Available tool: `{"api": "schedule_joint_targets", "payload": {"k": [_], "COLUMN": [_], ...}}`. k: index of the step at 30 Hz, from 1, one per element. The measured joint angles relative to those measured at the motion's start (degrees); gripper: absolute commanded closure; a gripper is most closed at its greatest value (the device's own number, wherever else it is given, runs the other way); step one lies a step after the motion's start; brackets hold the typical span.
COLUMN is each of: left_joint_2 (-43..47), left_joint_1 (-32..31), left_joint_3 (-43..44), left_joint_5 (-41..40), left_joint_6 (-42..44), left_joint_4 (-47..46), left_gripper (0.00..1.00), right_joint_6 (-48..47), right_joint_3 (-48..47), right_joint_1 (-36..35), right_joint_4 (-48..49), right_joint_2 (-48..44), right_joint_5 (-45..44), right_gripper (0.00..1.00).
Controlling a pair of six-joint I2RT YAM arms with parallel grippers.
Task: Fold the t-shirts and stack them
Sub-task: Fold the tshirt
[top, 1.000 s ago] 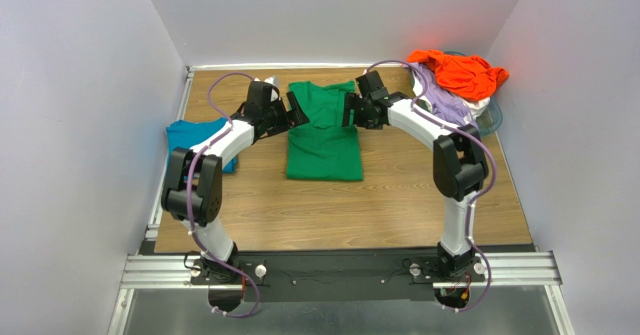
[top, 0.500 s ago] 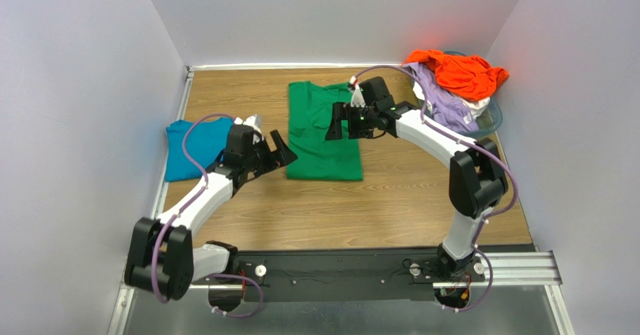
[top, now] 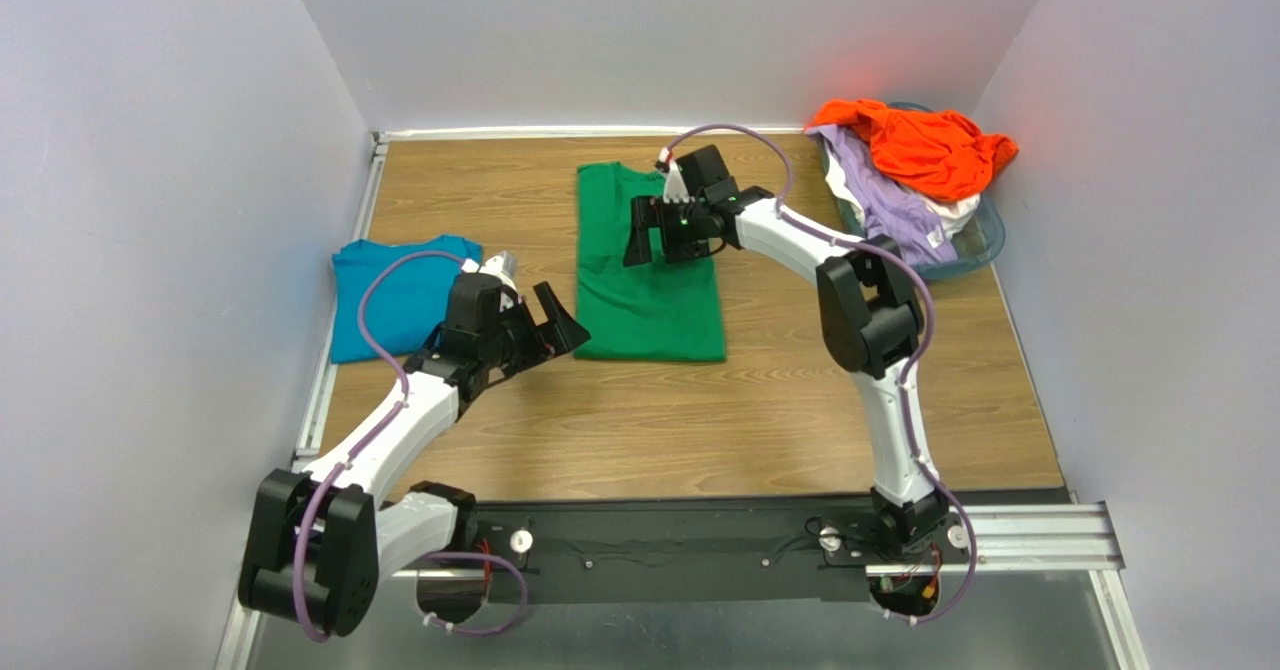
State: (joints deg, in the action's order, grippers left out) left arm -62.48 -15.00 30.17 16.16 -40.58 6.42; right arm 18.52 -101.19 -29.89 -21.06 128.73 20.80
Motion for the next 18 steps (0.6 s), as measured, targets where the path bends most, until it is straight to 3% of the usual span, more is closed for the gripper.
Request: {"api": "schedule_joint_targets", "payload": {"k": [8, 13, 18], "left_joint_2": [-0.9, -5.5, -10.7], "left_joint_1": [0.0, 0.0, 0.0], "left_joint_3": [0.2, 0.7, 1.6], "left_joint_5": [-0.9, -0.9, -0.5], "left_joint_6": [0.0, 0.3, 0.6], "left_joint_4": [0.1, -0.3, -1.8], "left_gripper": [0.02, 0.02, 0.25], "right_joint_6": [0.0, 2.7, 6.6], "right_joint_3": [-3.5, 6.4, 21.7], "right_joint_1": [1.1, 1.1, 1.1], "right_joint_4": [0.0, -0.1, 1.4], "right_joint_2": [-0.5, -12.1, -30.2], "right_joint_5": [-0.9, -5.3, -12.2], "right_gripper": [0.0, 0.0, 0.0]}}
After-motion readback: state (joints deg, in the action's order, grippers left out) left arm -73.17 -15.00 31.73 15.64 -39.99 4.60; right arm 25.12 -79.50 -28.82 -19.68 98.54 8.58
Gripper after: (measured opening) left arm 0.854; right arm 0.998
